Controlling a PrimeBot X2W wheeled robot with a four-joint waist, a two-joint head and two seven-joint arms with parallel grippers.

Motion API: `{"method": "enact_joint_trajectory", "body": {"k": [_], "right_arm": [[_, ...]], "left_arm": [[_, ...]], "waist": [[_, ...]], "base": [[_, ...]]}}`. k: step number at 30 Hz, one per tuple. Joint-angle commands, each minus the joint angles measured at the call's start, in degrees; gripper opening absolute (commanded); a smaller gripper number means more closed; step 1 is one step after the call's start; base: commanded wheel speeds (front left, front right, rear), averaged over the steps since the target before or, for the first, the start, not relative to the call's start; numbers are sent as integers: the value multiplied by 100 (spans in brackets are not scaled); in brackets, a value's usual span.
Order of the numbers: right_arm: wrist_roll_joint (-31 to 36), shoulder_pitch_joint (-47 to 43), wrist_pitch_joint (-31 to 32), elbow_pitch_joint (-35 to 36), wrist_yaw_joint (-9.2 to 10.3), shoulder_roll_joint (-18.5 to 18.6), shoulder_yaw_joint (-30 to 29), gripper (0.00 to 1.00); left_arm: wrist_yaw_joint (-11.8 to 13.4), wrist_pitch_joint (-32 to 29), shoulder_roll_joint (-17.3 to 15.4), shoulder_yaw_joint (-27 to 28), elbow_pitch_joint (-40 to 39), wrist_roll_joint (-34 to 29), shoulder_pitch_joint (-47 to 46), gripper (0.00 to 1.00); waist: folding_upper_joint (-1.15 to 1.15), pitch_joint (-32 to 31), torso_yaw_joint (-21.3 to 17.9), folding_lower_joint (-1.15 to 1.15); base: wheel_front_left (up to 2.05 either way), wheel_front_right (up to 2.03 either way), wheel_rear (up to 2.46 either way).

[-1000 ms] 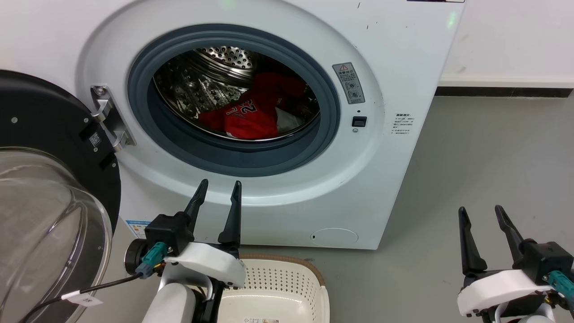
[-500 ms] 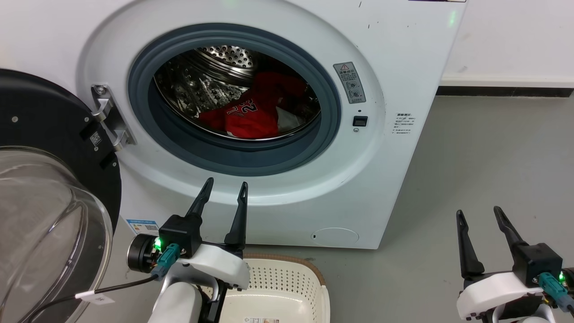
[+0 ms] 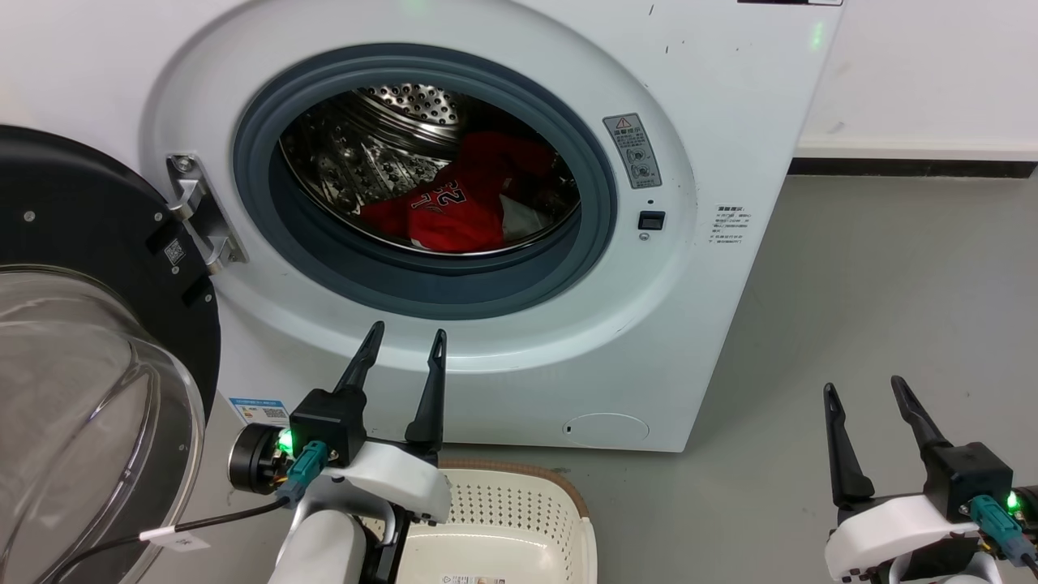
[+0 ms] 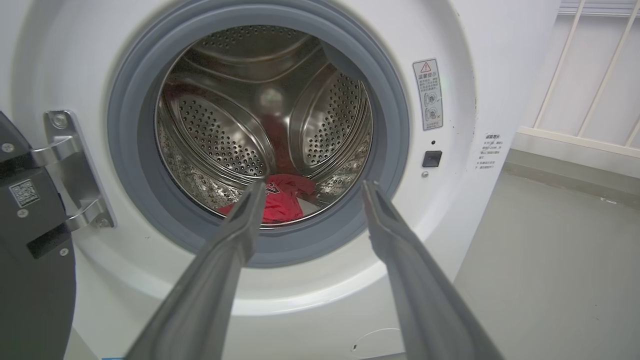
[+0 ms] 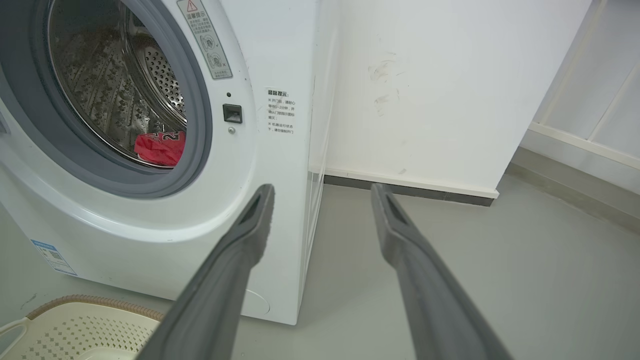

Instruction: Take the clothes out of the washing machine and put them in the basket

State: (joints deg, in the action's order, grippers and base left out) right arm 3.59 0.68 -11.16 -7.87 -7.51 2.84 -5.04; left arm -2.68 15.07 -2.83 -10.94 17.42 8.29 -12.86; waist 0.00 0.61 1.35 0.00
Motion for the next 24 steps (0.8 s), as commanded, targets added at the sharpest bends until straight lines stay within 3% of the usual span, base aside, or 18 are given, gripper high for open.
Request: {"method": "enact_joint_trajectory", "body": {"k": [1, 12, 24], "right_arm": [[7, -65, -14, -12, 4, 7, 3, 100], [-50, -30, 6, 30, 3, 7, -3, 100], [-141, 452, 70, 485, 3, 5, 87, 100]], "left_arm": [[19, 15, -9, 7, 9, 10, 13, 100], [77, 15, -8, -24, -26, 48, -43, 100], [86, 14, -8, 160, 30, 30, -860, 100]], "waist": [[0, 1, -1, 0], [0, 77, 3, 0], [0, 1148, -100, 0]], "base": [[0, 0, 0], [0, 0, 0], [0, 0, 0]]}}
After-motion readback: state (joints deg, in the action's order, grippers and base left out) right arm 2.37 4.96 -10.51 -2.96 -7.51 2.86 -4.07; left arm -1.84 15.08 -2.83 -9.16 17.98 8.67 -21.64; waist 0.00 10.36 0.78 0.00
